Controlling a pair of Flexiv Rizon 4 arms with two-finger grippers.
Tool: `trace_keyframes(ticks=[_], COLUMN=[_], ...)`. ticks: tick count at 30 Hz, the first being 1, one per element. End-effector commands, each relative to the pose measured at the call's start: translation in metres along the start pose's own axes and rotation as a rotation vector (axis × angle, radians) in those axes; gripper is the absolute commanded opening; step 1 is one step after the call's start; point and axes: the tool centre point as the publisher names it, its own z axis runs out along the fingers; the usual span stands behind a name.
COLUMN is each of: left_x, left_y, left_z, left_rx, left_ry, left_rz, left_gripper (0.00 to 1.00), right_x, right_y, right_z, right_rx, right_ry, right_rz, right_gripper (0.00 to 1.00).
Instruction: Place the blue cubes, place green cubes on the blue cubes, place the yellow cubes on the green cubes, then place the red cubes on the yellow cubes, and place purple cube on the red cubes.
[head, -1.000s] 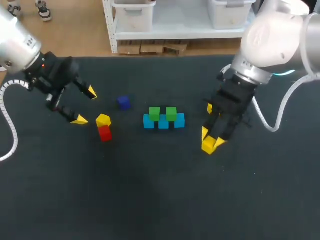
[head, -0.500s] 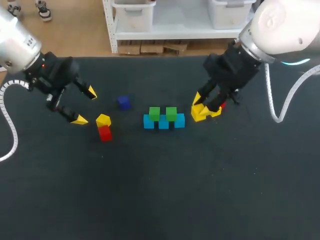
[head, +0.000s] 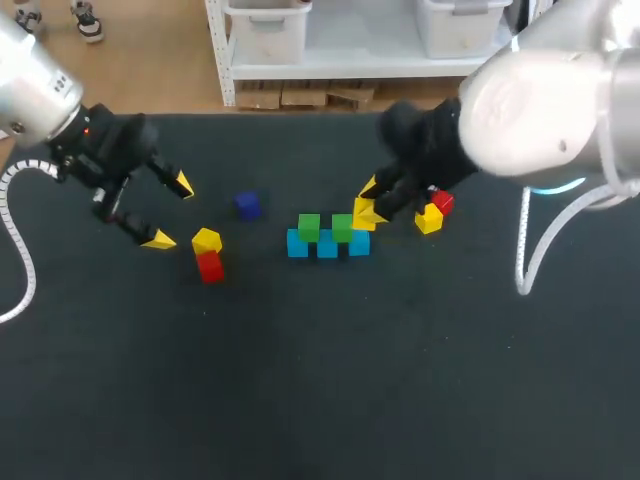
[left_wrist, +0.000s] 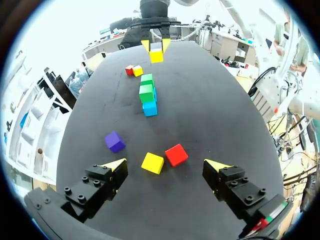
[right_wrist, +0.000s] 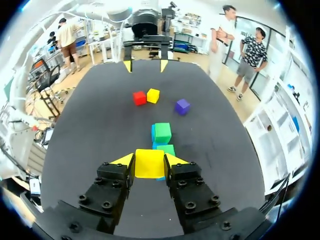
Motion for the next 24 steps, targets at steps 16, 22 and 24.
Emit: trace_keyframes(ticks=[16, 22, 24], left_x=[0.001, 0.001, 0.001], left_y=[-0.001, -0.001, -0.001], left_z=[0.000, 0.000, 0.000], left_rx=[-0.003, -0.003, -0.003], left_ry=[-0.004, -0.004, -0.004], left_rz=[0.004, 0.004, 0.004], left_gripper=[1.00, 1.00, 1.00], right_x=[-0.025, -0.025, -0.026], right_y=[-0.010, -0.018, -0.019], right_z=[0.031, 0.037, 0.038], right_rx=[0.027, 0.031, 0.031], right_ry=[0.029, 0.046, 0.048], right_rz=[-0.065, -0.066, -0.065], right_gripper=[0.00, 0.00, 0.00])
